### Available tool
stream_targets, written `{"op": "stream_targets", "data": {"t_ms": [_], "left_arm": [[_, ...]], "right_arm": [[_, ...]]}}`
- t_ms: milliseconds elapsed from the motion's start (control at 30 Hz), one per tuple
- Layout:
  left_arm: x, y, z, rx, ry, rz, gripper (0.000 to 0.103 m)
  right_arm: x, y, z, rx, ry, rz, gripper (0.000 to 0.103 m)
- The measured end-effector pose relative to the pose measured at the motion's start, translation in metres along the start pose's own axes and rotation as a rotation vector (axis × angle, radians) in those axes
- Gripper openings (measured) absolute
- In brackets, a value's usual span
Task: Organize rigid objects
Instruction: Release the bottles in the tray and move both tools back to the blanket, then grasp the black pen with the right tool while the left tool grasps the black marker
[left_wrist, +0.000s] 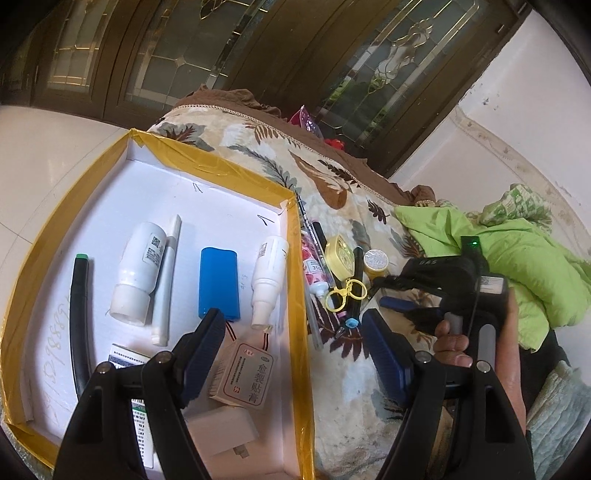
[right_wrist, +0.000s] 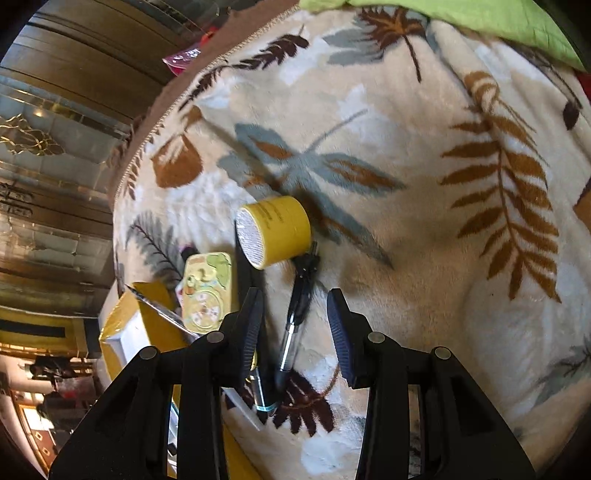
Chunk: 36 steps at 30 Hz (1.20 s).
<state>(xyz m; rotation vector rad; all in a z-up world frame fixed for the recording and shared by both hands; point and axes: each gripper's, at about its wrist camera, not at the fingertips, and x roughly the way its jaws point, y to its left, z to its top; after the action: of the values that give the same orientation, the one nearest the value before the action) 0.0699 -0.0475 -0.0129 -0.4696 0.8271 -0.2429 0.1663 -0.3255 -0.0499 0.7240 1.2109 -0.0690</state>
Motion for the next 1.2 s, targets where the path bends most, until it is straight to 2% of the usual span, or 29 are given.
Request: {"op": "stream_targets", "data": {"t_ms": [167, 233, 400, 500, 700, 833, 933, 967, 1033, 1067, 1200], "left_arm": [[-0.002, 0.000, 0.001, 0.003, 0.000, -0.009, 0.077], [-0.001, -0.001, 0.000, 0.005, 0.005, -0.006, 0.077], [-0.002, -0.007, 0.000, 0.023, 0.010, -0.006, 0.077], [0.005, -0.018, 0.001, 0.042, 0.063, -0.020, 0.077], [0.035, -0.056, 0.014, 0.112, 0.183, -0.056, 0.077], [0.075, -0.086, 0.024, 0.146, 0.262, -0.023, 0.076], [0.118, -0.109, 0.033, 0.146, 0.340, -0.025, 0.076], [0.127, -0.113, 0.034, 0.149, 0.349, -0.032, 0.075], [0.153, -0.125, 0.039, 0.161, 0.380, -0.019, 0.063], [0.162, -0.129, 0.042, 0.166, 0.393, -0.016, 0.061], [0.200, -0.139, 0.041, 0.221, 0.460, 0.047, 0.047]], "right_arm": [[0.020, 0.008, -0.007, -0.024, 0.041, -0.076, 0.015], [0.021, 0.017, -0.009, -0.059, 0.025, -0.125, 0.015], [-0.003, 0.008, -0.006, 0.012, -0.012, -0.078, 0.012], [-0.025, 0.000, 0.000, 0.036, -0.076, -0.067, 0.011], [-0.054, -0.011, 0.010, 0.047, -0.139, -0.047, 0.011], [-0.065, -0.021, 0.016, 0.052, -0.168, -0.072, 0.011], [-0.057, -0.028, 0.020, 0.041, -0.146, -0.085, 0.011], [-0.053, -0.032, 0.020, 0.049, -0.132, -0.080, 0.011], [-0.047, -0.040, 0.022, 0.075, -0.111, -0.066, 0.011], [-0.046, -0.042, 0.022, 0.081, -0.108, -0.066, 0.011], [-0.043, -0.050, 0.024, 0.107, -0.103, -0.054, 0.011]]}}
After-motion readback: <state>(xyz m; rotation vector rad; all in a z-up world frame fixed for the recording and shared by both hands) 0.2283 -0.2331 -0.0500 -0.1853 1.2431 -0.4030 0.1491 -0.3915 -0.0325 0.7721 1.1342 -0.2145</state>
